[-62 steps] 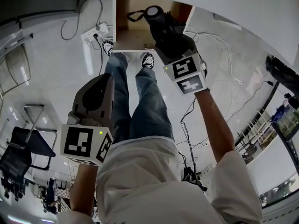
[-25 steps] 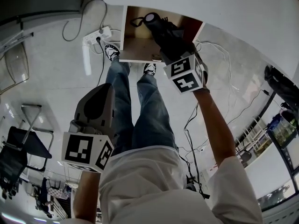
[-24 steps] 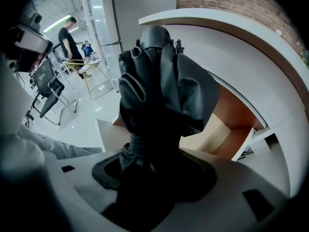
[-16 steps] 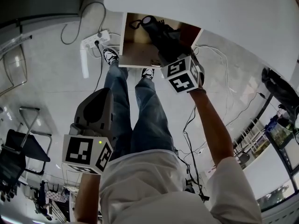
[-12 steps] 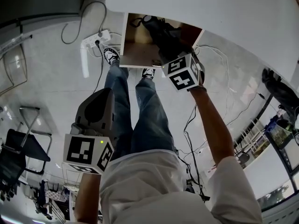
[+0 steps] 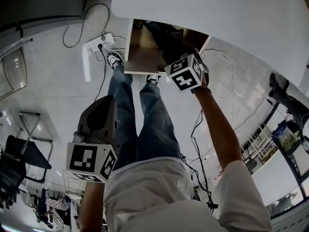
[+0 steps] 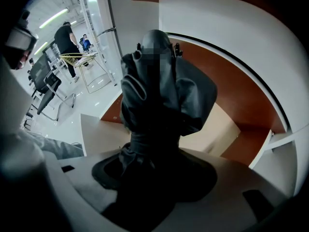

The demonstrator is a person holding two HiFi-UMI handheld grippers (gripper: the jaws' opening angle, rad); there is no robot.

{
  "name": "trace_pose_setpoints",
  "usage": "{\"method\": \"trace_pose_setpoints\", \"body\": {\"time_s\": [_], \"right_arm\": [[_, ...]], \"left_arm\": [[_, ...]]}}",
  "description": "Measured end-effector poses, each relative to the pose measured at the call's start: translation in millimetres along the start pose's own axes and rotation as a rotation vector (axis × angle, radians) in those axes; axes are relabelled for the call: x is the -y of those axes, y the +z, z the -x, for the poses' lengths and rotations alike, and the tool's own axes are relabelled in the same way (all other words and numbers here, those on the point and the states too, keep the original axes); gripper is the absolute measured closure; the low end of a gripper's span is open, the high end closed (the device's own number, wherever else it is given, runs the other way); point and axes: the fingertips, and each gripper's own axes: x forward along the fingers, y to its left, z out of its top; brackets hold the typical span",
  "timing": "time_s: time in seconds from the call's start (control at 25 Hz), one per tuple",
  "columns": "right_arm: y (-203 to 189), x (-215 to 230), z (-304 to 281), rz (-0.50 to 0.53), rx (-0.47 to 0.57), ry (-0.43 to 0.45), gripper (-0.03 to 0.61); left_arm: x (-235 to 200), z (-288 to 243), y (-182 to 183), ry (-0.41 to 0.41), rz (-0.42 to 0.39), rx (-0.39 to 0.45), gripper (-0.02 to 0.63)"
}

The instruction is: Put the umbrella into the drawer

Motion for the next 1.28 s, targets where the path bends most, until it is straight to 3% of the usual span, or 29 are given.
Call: {"method": "trace_pose_setpoints", "body": {"time_s": [1.28], "right_arm": [[-11, 17, -56, 0.038, -0.091, -0.043, 0.313]], "left_arm": [[-5, -16, -31, 0.017, 0.014, -0.077, 0.595]]}}
